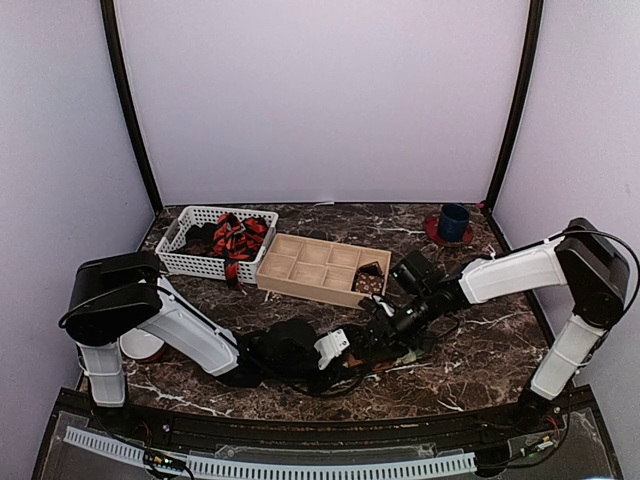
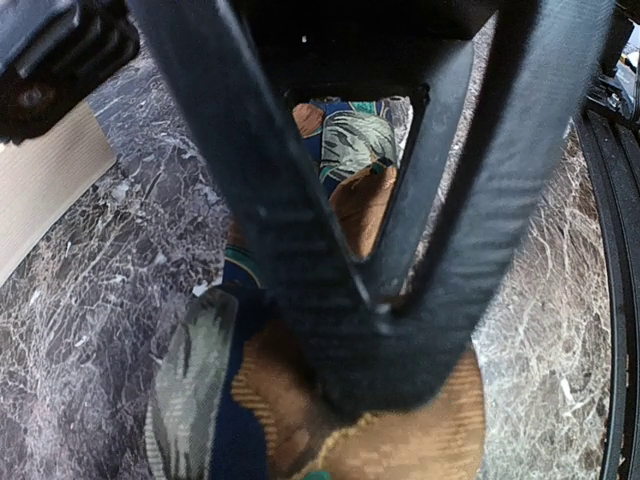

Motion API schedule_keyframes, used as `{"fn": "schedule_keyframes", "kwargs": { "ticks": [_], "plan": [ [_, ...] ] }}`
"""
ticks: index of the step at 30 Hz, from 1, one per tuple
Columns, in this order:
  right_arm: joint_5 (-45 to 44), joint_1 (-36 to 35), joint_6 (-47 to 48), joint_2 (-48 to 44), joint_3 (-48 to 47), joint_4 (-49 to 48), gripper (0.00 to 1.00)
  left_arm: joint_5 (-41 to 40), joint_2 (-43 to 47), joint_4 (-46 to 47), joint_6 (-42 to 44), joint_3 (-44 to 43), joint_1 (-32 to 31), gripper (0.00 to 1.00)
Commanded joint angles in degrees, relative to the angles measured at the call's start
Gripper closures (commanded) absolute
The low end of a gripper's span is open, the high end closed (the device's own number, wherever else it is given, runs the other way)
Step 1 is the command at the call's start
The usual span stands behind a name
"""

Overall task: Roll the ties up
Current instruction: Roll the tie at the center of the board.

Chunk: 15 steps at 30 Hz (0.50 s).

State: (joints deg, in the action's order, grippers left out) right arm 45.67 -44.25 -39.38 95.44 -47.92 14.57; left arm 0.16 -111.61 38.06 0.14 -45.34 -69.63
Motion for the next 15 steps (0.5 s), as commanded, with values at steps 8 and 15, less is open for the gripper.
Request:
{"fn": "schedule_keyframes", "kwargs": {
  "ticks": [8, 15],
  "plan": [
    [-1.9, -0.3, -0.9, 3.1, 3.7, -3.6, 1.00, 0.1, 0.9, -7.0, 2.5, 2.0, -0.7, 0.54],
    [-3.5, 1.8, 1.5, 2.0, 7.2, -1.0, 1.00, -1.5, 6.3, -1.3, 6.0, 4.1, -0.7, 0.20]
  ]
}}
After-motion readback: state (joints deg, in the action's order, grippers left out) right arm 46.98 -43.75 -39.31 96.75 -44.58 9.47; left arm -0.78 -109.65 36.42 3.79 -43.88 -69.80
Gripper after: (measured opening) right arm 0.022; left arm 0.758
